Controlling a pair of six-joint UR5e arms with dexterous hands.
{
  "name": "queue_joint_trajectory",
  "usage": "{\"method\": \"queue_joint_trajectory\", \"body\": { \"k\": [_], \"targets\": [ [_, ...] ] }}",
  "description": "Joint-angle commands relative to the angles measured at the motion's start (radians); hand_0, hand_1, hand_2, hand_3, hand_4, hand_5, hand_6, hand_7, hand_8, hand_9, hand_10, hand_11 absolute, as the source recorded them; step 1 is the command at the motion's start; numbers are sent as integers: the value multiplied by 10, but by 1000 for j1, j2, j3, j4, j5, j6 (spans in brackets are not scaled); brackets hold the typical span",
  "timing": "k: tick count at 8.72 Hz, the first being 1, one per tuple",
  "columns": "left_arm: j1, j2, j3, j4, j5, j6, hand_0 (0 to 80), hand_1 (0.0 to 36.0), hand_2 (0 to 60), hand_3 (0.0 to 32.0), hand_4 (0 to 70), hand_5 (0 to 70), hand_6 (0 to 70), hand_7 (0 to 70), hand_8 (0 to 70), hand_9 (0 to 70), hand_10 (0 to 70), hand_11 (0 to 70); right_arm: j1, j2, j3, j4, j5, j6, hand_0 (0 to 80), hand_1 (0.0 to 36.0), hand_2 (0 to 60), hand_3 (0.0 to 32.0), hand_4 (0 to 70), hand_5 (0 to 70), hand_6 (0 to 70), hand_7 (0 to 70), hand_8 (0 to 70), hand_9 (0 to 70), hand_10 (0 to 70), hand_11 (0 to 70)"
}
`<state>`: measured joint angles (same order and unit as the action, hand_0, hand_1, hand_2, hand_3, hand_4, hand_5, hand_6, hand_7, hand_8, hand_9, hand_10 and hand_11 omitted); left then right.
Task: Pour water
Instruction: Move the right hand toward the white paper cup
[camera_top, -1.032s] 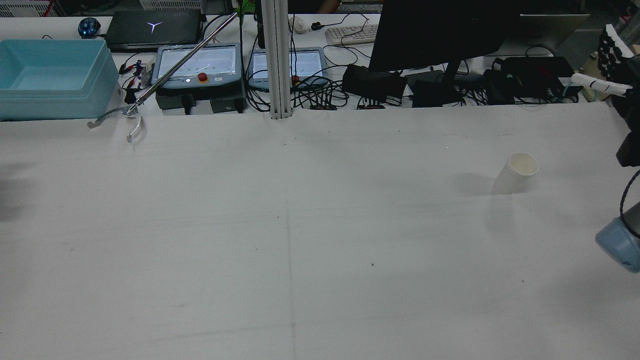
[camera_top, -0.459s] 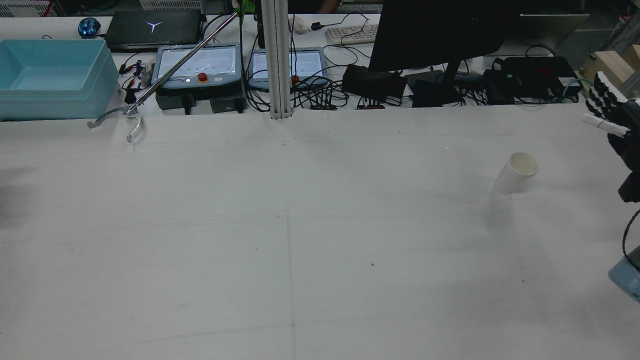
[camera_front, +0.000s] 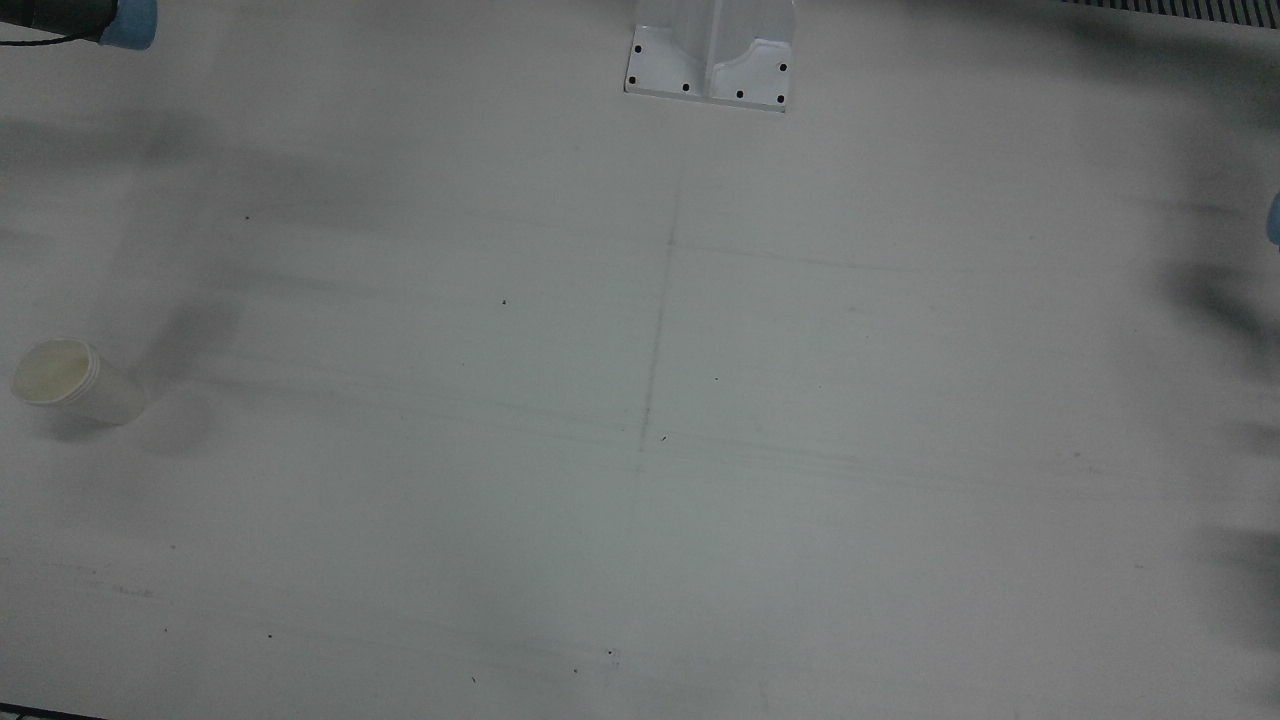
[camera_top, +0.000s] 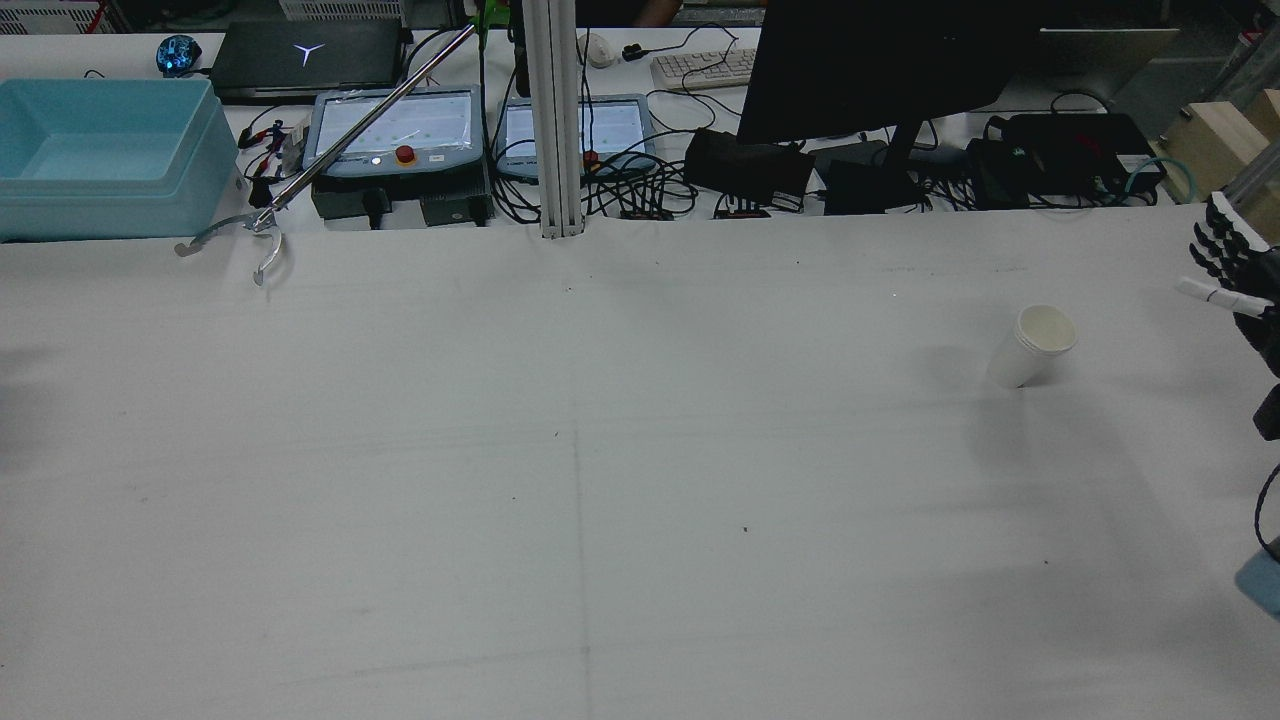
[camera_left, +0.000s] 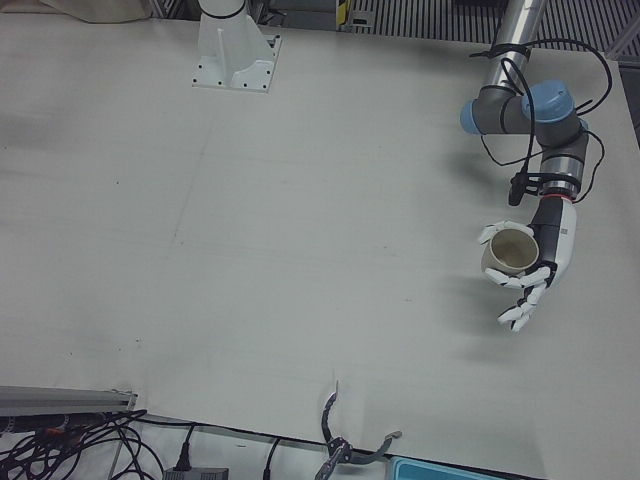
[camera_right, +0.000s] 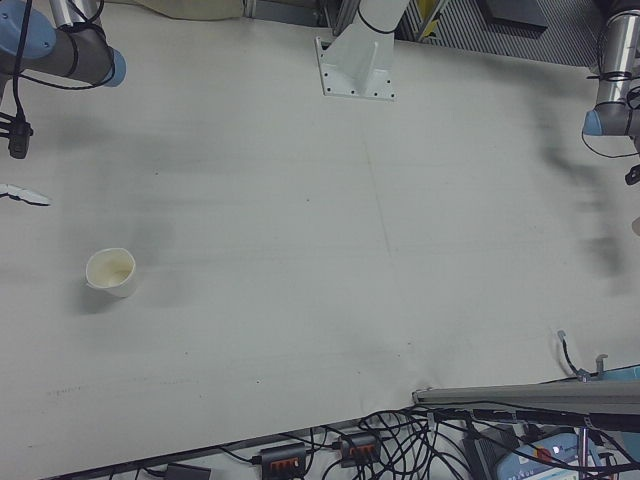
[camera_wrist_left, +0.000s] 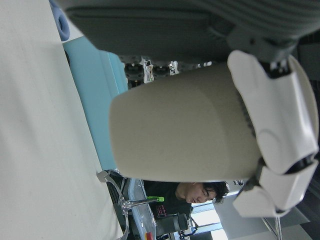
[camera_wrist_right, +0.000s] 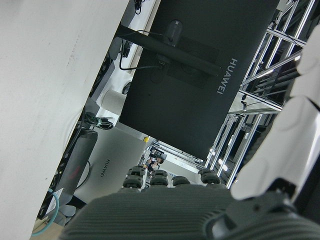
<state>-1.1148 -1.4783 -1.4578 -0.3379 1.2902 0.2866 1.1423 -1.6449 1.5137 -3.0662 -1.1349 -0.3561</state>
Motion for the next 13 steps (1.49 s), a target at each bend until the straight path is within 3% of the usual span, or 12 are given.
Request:
{"method": "queue_joint_trajectory", "body": {
  "k": [1, 4, 5, 7, 10, 13],
  "targets": [
    [0, 62, -53, -7, 0, -4, 485, 154, 370, 0, 540, 463, 178, 198, 87, 123, 118, 178, -94, 48, -30, 12, 81, 27, 398, 91, 112, 0, 13, 0, 0, 0, 24, 50, 46, 77],
    [0, 85, -85, -6, 0, -4, 486, 158, 372, 0, 540, 468, 178, 198, 87, 121, 116, 177, -131, 16, -38, 7, 78, 100, 379, 79, 116, 0, 22, 35, 0, 21, 20, 31, 24, 42],
    [1, 101, -82, -16, 0, -4, 487, 158, 373, 0, 539, 467, 177, 197, 86, 121, 117, 177, -147, 26, -70, 14, 80, 98, 334, 65, 112, 0, 27, 48, 0, 27, 19, 35, 19, 34],
    [0, 102, -81, -19, 0, -4, 491, 169, 392, 0, 551, 466, 172, 191, 81, 124, 114, 174, -174, 156, -182, 15, 89, 98, 213, 25, 50, 0, 25, 11, 0, 0, 21, 39, 13, 22],
    [1, 104, -67, -30, 0, -4, 490, 166, 382, 0, 544, 464, 171, 189, 80, 123, 114, 174, -255, 169, -185, 14, 188, 91, 317, 57, 83, 0, 4, 0, 0, 0, 25, 35, 19, 34],
    [1, 104, -62, -32, -2, -4, 489, 164, 379, 0, 541, 467, 173, 190, 81, 124, 115, 176, -268, 142, -184, 23, 190, 91, 371, 76, 97, 0, 0, 0, 0, 0, 23, 42, 24, 44]
  ]
}}
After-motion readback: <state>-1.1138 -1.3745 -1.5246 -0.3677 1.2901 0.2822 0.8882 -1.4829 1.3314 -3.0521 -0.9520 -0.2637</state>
